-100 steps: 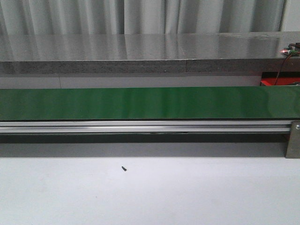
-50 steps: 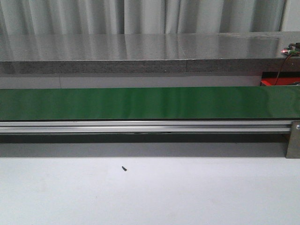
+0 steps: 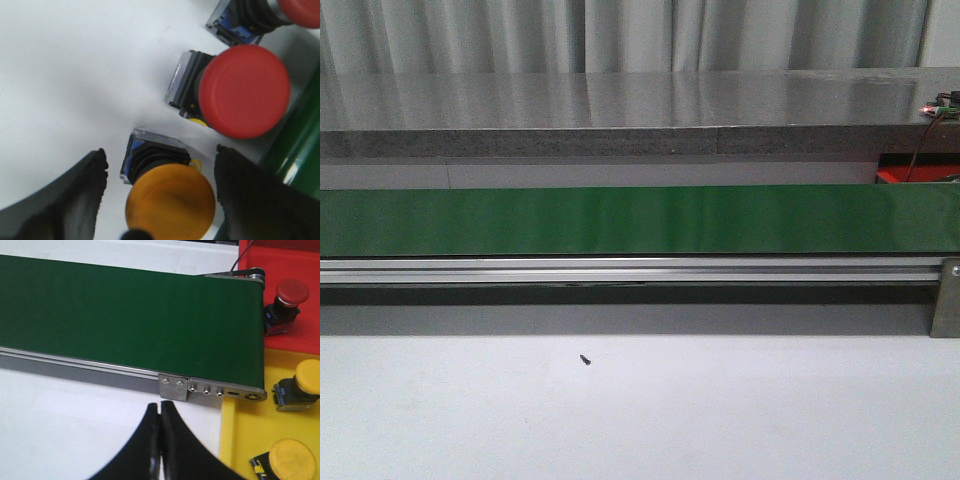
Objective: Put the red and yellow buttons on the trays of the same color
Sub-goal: 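Place the yellow button on the belt start and release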
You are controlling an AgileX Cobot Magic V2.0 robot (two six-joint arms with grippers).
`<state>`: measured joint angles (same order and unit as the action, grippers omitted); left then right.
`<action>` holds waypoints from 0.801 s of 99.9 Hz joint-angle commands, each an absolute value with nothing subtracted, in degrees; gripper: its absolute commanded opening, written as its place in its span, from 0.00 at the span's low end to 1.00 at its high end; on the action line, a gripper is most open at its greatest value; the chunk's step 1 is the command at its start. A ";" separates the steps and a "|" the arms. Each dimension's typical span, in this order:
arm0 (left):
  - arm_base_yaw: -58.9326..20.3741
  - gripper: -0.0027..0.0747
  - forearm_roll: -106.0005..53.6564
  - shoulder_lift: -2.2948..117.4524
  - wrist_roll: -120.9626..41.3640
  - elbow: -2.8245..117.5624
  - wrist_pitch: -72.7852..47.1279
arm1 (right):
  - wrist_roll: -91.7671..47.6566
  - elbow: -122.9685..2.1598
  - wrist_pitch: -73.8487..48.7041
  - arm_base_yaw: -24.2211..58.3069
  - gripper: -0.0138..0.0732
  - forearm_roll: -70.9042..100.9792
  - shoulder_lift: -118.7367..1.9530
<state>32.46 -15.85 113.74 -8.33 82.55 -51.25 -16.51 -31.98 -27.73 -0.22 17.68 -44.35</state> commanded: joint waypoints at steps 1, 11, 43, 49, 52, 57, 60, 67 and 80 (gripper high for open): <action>32.33 0.53 -16.69 111.08 -7.88 84.28 -50.59 | -16.77 -33.48 -23.72 -0.25 0.09 17.69 -43.91; 32.33 0.38 -16.69 111.08 -7.88 84.28 -50.48 | -16.77 -33.48 -23.72 -0.25 0.09 17.75 -43.91; 32.43 0.16 -16.11 108.50 -7.88 84.28 -50.35 | -16.77 -33.48 -23.72 -0.25 0.09 18.06 -43.91; 32.43 0.16 -15.74 106.55 -7.88 84.28 -50.46 | -16.77 -33.48 -23.72 -0.25 0.09 18.06 -43.91; 32.43 0.16 -15.65 105.57 -7.88 84.28 -50.46 | -16.77 -33.48 -23.72 -0.25 0.09 18.12 -43.91; 32.43 0.16 -15.60 103.66 -7.88 84.28 -50.46 | -16.77 -33.48 -23.72 -0.25 0.09 18.12 -43.91; 32.43 0.16 -15.60 102.52 -7.88 84.28 -50.46 | -16.77 -33.48 -23.72 -0.25 0.09 18.12 -43.91; 32.20 0.16 -15.70 99.76 -7.88 84.28 -50.55 | -16.77 -33.48 -23.77 -0.25 0.09 18.11 -43.91; 30.25 0.16 -15.95 95.81 -8.27 84.28 -51.15 | -16.77 -33.48 -23.87 -0.25 0.09 18.11 -43.91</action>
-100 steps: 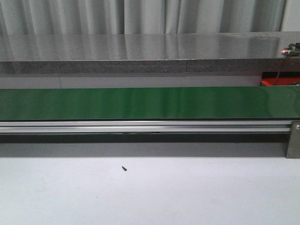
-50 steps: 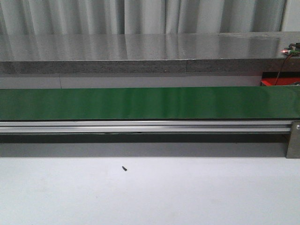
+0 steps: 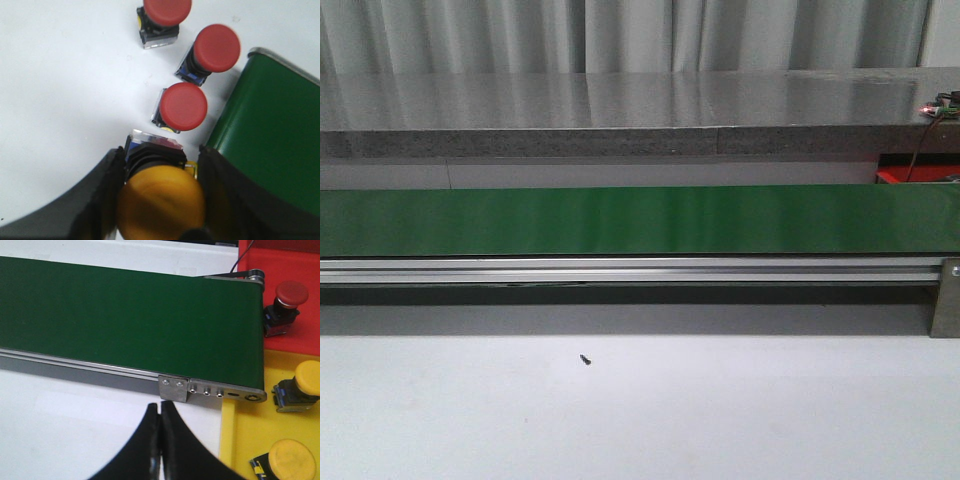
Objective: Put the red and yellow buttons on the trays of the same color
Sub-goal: 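Place the yellow button on the belt start and release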
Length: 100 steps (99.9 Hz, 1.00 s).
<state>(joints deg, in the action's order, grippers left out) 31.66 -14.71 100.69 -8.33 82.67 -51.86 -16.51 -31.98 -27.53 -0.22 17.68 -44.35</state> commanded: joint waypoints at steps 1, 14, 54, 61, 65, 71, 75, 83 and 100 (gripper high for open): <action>30.13 0.16 -15.95 95.68 -8.27 84.28 -51.15 | -16.77 -33.48 -23.87 -0.25 0.09 18.11 -43.91; 26.75 0.16 -16.22 95.09 -8.27 84.28 -52.73 | -16.77 -33.48 -23.87 -0.25 0.09 18.17 -43.91; 20.88 0.16 -17.96 98.99 -8.27 84.28 -51.21 | -16.77 -33.48 -24.15 -0.25 0.09 18.17 -43.91; 20.88 0.17 -17.96 99.70 -8.27 84.28 -51.68 | -16.77 -33.48 -24.15 -0.25 0.09 18.17 -43.91; 20.88 0.18 -17.96 99.81 -8.27 84.28 -51.67 | -16.77 -33.48 -24.15 -0.25 0.09 18.17 -43.91; 20.88 0.19 -18.21 99.94 -8.27 84.28 -51.80 | -16.77 -33.48 -24.15 -0.25 0.09 18.17 -43.91; 20.88 0.22 -18.21 100.03 -8.27 84.28 -51.80 | -16.77 -33.48 -24.15 -0.25 0.09 18.17 -43.91; 20.88 0.33 -18.45 100.03 -8.55 84.28 -51.80 | -16.77 -33.48 -24.15 -0.25 0.09 18.17 -43.91; 20.88 0.69 -19.92 99.93 -8.69 84.28 -51.80 | -16.77 -33.48 -24.15 -0.25 0.09 18.17 -43.91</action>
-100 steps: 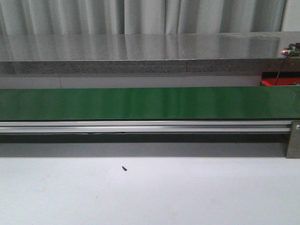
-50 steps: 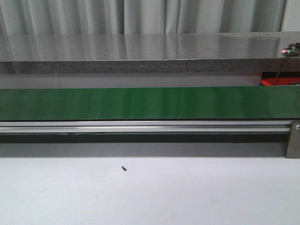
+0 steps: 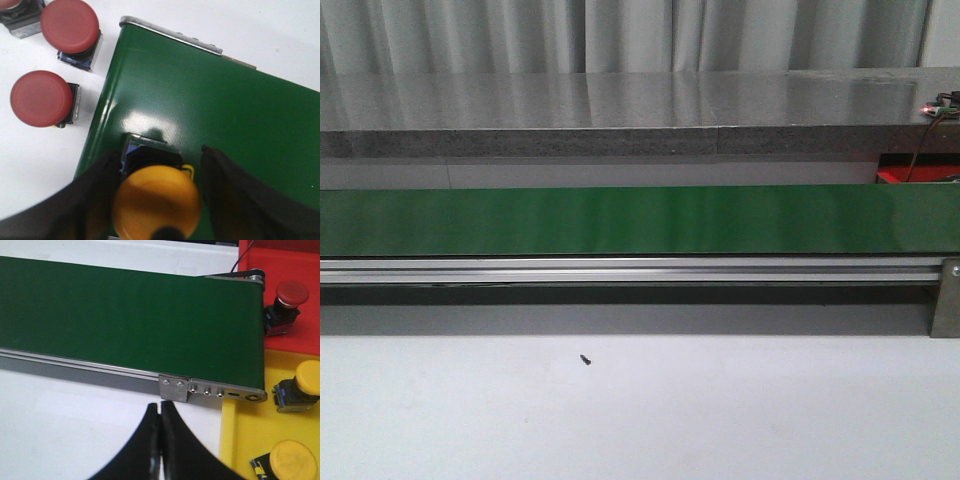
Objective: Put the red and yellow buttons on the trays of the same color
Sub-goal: 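Place the yellow button on the belt start and release, then grasp a red button from the cluster with the left gripper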
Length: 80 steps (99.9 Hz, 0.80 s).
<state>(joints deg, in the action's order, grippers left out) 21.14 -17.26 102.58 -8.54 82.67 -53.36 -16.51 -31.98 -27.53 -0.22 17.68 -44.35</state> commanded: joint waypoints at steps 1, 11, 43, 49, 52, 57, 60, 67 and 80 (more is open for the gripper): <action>20.88 0.70 -20.07 99.93 -8.91 84.28 -51.80 | -16.77 -33.48 -24.15 -0.25 0.09 18.17 -43.91; 20.88 0.75 -23.10 99.23 -11.45 84.28 -51.32 | -16.77 -33.48 -24.14 -0.25 0.09 18.22 -43.91; 25.41 0.75 -22.29 94.48 -7.17 84.51 -46.91 | -16.77 -33.48 -24.08 -0.25 0.09 18.22 -43.91; 26.70 0.75 -21.51 95.12 -6.38 84.51 -47.01 | -16.77 -33.48 -24.08 -0.25 0.09 18.22 -43.91; 27.29 0.75 -21.27 95.55 -6.38 84.51 -47.01 | -16.77 -33.48 -24.08 -0.25 0.09 18.22 -43.91; 27.83 0.75 -21.14 96.48 -6.38 84.51 -47.01 | -16.77 -33.48 -24.14 -0.25 0.09 18.22 -43.91; 28.09 0.75 -21.14 97.16 -6.38 84.51 -47.01 | -16.77 -33.48 -24.14 -0.25 0.09 18.22 -43.91; 28.43 0.75 -20.83 98.98 -6.38 84.51 -46.76 | -16.77 -33.48 -24.08 -0.25 0.09 18.22 -43.91; 28.43 0.75 -19.28 102.83 -6.38 84.86 -45.94 | -16.77 -33.48 -24.08 -0.25 0.09 18.22 -43.91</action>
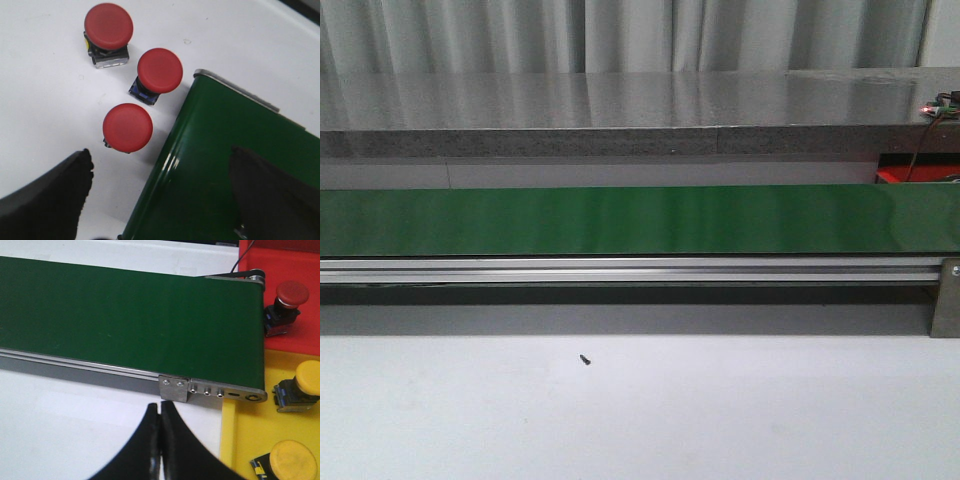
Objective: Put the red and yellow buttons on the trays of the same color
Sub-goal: 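Grasp a red button from the cluster with the left gripper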
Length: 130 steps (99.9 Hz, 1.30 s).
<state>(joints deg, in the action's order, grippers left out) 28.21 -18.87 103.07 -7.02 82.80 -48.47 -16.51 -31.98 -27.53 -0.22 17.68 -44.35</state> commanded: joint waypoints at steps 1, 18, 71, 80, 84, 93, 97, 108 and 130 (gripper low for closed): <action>28.43 0.75 -19.28 103.04 -6.38 84.86 -45.87 | -16.77 -33.48 -24.08 -0.25 0.09 18.22 -43.91; 28.43 0.75 -19.03 107.04 -4.97 84.86 -43.15 | -16.77 -33.48 -24.08 -0.25 0.09 18.22 -43.91; 28.43 0.74 -17.47 111.72 -2.11 84.86 -38.59 | -16.77 -33.48 -24.08 -0.25 0.09 18.38 -43.91; 28.43 0.72 -17.47 112.39 -2.11 84.86 -38.00 | -16.77 -33.48 -24.12 -0.25 0.09 18.37 -43.91; 28.43 0.67 -17.47 112.39 -2.11 84.86 -37.77 | -16.77 -33.48 -24.12 -0.25 0.09 18.37 -43.91; 28.43 0.50 -17.47 112.39 -2.11 84.86 -37.03 | -16.77 -33.48 -24.12 -0.25 0.09 18.37 -43.91; 28.43 0.42 -17.47 112.39 -2.11 84.86 -36.77 | -16.77 -33.48 -24.12 -0.25 0.09 18.37 -43.91; 28.43 0.26 -17.47 112.39 -2.11 84.86 -36.35 | -16.77 -33.48 -24.12 -0.25 0.09 18.37 -43.91; 28.43 0.22 -16.64 110.32 -2.11 84.86 -37.95 | -16.77 -33.48 -24.12 -0.25 0.09 18.37 -43.91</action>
